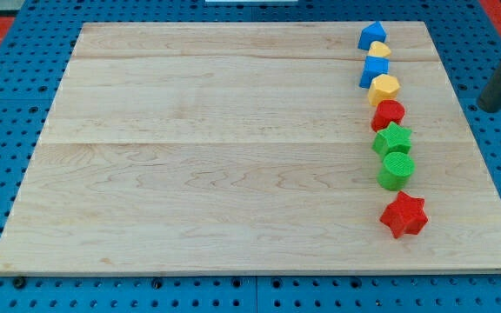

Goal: Push the red circle diagonal to the green star

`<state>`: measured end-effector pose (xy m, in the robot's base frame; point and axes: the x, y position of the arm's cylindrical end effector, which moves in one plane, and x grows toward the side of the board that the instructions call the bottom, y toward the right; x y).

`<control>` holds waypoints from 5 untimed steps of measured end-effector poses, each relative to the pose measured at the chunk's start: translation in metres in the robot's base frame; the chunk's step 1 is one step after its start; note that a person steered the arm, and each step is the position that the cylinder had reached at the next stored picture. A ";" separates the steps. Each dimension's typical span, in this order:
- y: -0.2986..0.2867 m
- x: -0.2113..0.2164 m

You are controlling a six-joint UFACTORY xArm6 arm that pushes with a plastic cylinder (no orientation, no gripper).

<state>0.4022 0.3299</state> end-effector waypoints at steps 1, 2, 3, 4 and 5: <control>-0.042 0.020; -0.108 0.027; -0.164 0.021; -0.115 0.018; -0.126 0.006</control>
<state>0.4082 0.2040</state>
